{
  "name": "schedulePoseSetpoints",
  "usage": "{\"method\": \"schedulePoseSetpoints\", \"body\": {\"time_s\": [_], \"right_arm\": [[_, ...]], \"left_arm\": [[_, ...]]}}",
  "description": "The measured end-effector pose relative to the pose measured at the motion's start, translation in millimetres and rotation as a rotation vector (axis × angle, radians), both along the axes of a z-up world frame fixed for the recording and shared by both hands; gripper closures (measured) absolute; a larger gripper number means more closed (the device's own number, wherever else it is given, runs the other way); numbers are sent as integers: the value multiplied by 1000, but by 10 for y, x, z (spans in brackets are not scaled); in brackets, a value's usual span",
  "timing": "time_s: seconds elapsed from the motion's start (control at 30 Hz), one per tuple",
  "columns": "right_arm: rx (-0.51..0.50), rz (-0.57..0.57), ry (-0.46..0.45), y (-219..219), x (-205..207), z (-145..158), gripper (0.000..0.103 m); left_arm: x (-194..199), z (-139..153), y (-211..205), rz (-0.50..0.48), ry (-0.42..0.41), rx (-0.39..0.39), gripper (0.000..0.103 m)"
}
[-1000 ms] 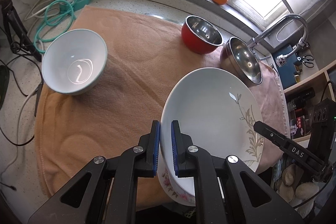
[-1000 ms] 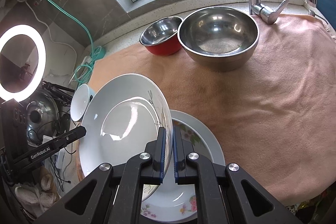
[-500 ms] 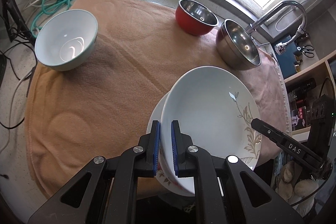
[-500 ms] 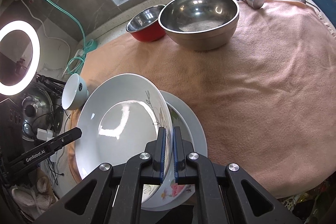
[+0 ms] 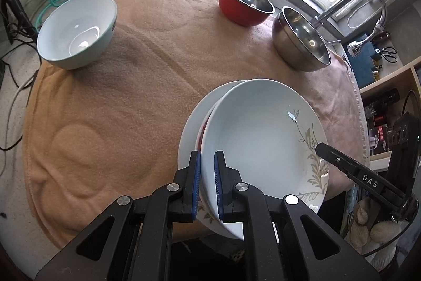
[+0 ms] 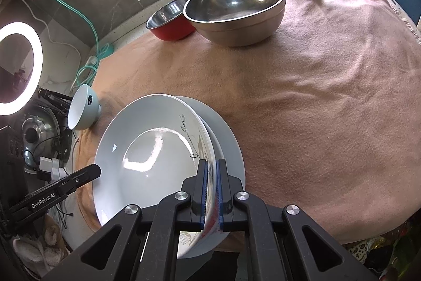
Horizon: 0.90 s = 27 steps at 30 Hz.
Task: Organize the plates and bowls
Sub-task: 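Lower the white plate onto the floral plate stack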
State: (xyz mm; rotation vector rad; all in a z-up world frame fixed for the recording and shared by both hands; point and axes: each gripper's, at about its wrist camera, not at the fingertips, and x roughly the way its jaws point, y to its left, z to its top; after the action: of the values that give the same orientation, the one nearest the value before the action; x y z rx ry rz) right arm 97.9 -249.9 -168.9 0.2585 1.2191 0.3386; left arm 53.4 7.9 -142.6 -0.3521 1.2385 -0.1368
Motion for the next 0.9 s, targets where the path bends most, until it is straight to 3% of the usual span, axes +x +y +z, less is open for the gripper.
{"method": "schedulePoseSetpoints", "body": {"time_s": [0.67, 0.9], "right_arm": [[-9, 22, 16, 11, 11, -97, 96], [-3, 34, 8, -1, -14, -97, 94]], "left_arm": [[-6, -113, -23, -6, 35, -6, 94], [-34, -70, -22, 8, 13, -2, 94]]}}
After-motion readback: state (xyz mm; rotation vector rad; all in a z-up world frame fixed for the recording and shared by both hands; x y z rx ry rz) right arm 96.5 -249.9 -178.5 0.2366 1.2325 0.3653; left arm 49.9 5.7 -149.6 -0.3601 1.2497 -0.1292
